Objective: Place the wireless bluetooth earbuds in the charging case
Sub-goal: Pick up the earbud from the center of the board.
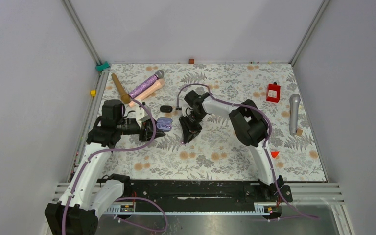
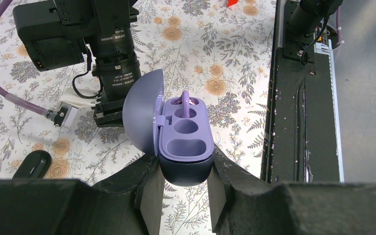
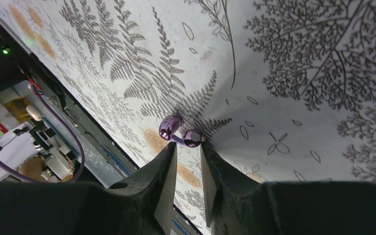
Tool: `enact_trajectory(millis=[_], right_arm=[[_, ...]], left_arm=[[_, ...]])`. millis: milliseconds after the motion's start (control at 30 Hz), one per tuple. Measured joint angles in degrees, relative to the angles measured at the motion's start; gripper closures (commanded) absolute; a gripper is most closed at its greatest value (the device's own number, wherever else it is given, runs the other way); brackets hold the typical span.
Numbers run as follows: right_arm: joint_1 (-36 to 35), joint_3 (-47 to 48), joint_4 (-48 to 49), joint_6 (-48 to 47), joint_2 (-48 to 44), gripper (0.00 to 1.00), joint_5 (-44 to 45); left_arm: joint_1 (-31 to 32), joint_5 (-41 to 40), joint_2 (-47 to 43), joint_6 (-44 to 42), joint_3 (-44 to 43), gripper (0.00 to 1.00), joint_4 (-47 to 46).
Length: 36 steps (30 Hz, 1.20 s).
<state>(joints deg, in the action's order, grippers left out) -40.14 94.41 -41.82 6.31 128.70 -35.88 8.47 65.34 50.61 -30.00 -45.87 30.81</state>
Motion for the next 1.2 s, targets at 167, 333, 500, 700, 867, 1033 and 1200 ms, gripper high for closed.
enact_trajectory(millis=[167, 333, 500, 700, 867, 1033, 1200], right_arm=[[0.0, 0.1, 2.4, 2.0, 0.8, 0.73, -2.6], [0.0, 0.1, 4.0, 1.5, 0.8, 0.72, -2.5], [0.0, -2.3, 4.5, -4.1, -3.2, 0.69, 2.6], [-0.1, -6.2, 4.9, -11.2, -11.8, 0.69, 7.7], [-0.2, -6.9, 5.7, -13.5, -12.4, 0.68, 7.8], [-1.3, -9.8, 7.5, -18.5, -12.5, 0.64, 7.8], [-3.4, -9.4, 8.0, -20.8, -12.5, 0.62, 6.7]], left_arm=[[0.0, 0.0, 0.0, 0.0, 0.0, 1.00, 0.0], [0.0, 0.0, 0.0, 0.0, 0.0, 1.00, 0.0], [0.0, 0.0, 0.0, 0.0, 0.0, 1.00, 0.0], [-0.1, 0.0, 0.0, 0.0, 0.0, 1.00, 0.0], [-0.1, 0.0, 0.0, 0.0, 0.0, 1.00, 0.0], [-0.3, 0.0, 0.0, 0.0, 0.0, 1.00, 0.0], [-0.5, 0.2, 0.0, -0.2, 0.0, 1.00, 0.6]])
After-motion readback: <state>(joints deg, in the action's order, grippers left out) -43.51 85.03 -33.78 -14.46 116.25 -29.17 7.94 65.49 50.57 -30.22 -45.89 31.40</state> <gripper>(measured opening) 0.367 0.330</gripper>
